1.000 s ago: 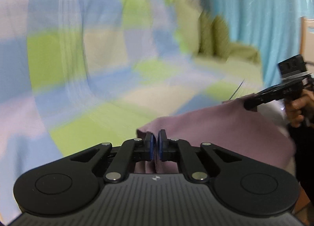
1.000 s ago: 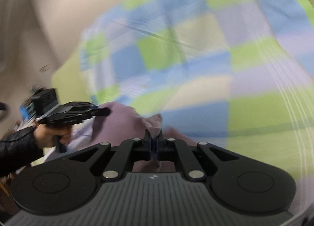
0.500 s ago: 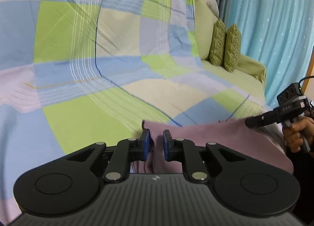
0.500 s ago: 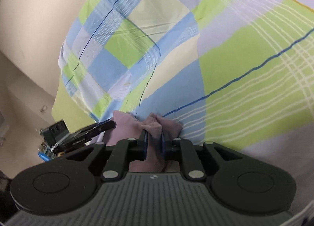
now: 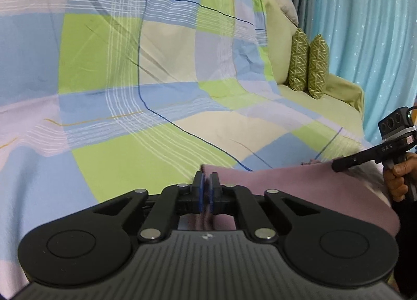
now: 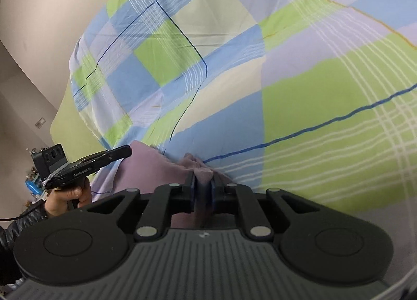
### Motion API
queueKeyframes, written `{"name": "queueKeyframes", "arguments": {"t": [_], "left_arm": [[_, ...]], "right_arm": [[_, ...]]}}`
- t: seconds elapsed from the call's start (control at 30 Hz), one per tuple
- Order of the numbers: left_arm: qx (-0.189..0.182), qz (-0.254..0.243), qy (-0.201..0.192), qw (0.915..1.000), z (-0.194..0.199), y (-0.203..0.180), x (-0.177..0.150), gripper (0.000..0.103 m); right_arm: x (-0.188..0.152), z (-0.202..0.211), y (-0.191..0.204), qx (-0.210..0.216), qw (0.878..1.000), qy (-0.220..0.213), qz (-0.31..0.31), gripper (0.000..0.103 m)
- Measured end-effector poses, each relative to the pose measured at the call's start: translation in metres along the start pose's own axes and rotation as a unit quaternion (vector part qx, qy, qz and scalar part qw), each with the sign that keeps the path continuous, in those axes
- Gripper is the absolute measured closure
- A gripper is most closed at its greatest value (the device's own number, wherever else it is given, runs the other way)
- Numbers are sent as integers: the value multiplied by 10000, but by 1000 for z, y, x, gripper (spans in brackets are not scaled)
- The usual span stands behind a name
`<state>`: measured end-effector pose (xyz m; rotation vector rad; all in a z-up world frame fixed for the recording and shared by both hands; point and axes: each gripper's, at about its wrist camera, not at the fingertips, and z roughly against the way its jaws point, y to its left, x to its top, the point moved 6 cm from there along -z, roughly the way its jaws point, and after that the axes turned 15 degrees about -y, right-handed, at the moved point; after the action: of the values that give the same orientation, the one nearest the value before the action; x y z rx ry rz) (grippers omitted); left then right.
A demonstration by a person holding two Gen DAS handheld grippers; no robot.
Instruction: Fold clothes
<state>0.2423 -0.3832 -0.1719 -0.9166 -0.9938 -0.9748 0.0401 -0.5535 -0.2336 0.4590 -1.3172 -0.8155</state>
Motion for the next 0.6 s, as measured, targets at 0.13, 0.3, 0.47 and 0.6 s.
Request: {"name": "queueKeyframes", "arguments": {"t": [0.13,0.3,0.47,0.6], "left_arm": [[-10,190,32,9998,-9,3,-2,72],[36,192,-73,9998,-13,2,-1,103],[222,134,138,9996,-15,4,-11,103],[477,142,151,9986,-11,8,-8,103]], "right_arm": [[1,-1,2,-17,10000,-50,-25,90],[4,1,9,73,9997,-109,198,97],[3,-3,3,-111,9992,-18,396,99],[2,3,-1,-264,9991,-120,296,99]]}}
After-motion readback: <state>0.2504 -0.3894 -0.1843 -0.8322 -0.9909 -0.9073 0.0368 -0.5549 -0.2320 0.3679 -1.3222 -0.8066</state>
